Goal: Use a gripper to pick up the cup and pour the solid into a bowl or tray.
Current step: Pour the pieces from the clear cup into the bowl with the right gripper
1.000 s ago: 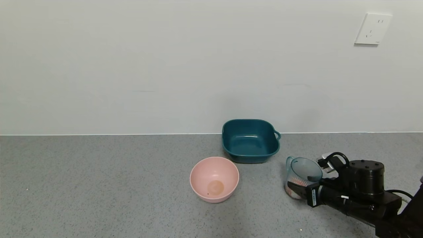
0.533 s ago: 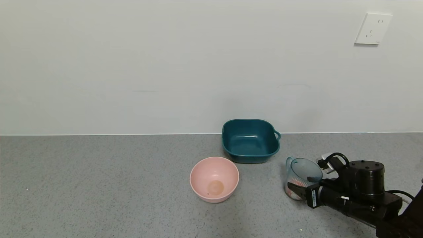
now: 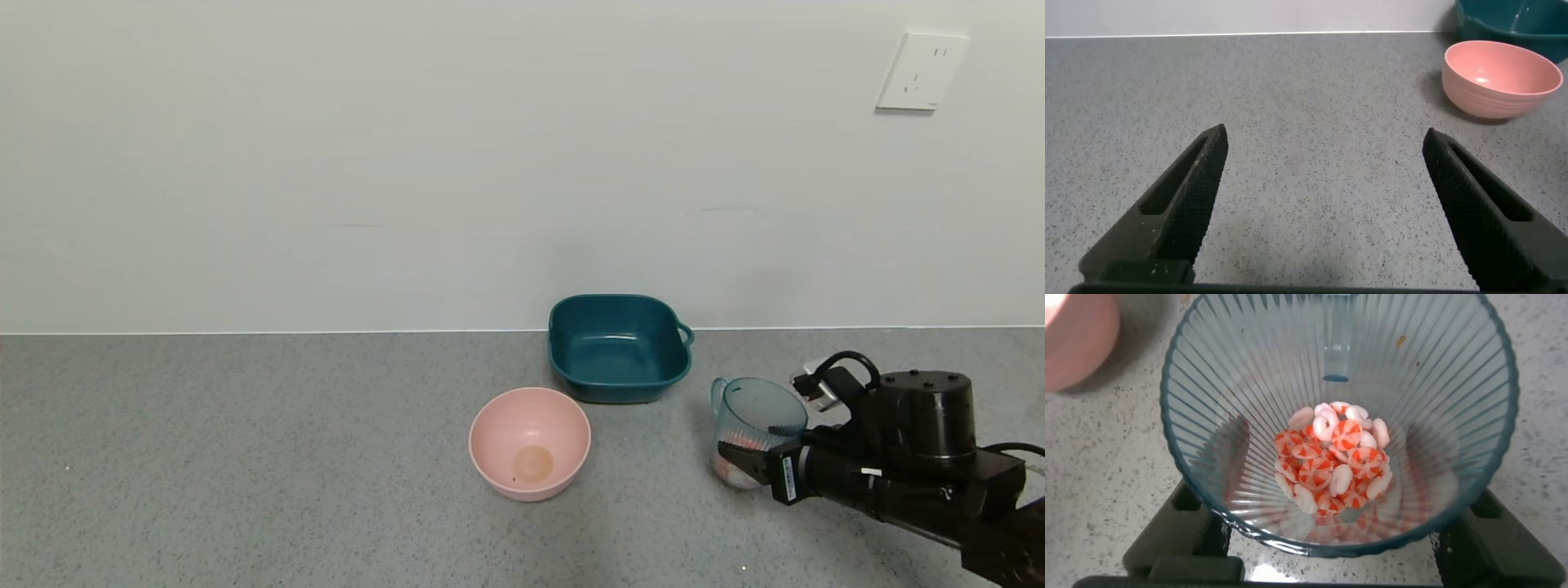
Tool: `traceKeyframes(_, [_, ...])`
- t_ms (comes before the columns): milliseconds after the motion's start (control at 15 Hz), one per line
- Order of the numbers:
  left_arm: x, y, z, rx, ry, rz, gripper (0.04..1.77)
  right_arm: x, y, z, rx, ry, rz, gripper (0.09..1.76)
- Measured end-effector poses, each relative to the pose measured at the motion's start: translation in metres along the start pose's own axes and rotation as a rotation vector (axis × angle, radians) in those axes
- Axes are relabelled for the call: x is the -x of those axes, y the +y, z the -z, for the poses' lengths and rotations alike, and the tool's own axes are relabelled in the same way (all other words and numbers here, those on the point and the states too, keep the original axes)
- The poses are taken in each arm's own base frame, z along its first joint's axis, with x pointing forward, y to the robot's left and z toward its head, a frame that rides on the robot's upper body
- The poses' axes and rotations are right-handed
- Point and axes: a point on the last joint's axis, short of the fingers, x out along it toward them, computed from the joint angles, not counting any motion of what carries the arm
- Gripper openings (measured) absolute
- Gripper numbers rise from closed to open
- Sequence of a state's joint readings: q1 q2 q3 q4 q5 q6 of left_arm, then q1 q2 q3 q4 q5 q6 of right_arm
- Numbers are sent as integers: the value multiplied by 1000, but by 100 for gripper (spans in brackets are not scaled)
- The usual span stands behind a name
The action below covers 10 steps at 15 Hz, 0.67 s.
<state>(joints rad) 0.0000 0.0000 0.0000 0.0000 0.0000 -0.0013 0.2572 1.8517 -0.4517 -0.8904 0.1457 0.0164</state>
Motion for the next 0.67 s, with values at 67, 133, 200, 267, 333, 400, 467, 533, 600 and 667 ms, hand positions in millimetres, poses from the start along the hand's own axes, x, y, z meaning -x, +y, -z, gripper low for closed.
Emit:
traceKeyframes(67, [0,0,0,0,0,0,172,4,0,-10,1,4,9,134])
traceKeyframes(133, [0,0,0,0,0,0,172,7,0,-20,6,6,17,134])
traceKeyframes(200, [0,0,0,0,0,0,172,10,-1,-32,17,-1,24,134])
traceKeyframes(267, [0,0,0,0,0,0,172,13,-2,-43,27,-8,32,134])
traceKeyframes(333, [0,0,0,0,0,0,172,17,-3,-57,39,-21,47,134])
traceKeyframes(400, [0,0,0,0,0,0,172,20,-4,-69,49,-35,62,134])
traceKeyframes(467, [0,0,0,0,0,0,172,22,-4,-80,58,-41,75,134])
traceKeyframes(533, [0,0,0,0,0,0,172,25,-4,-92,66,-52,84,134])
traceKeyframes(600, [0,0,0,0,0,0,172,27,-4,-103,72,-66,89,134])
traceKeyframes(667, [0,0,0,0,0,0,172,28,-4,-112,77,-78,91,134])
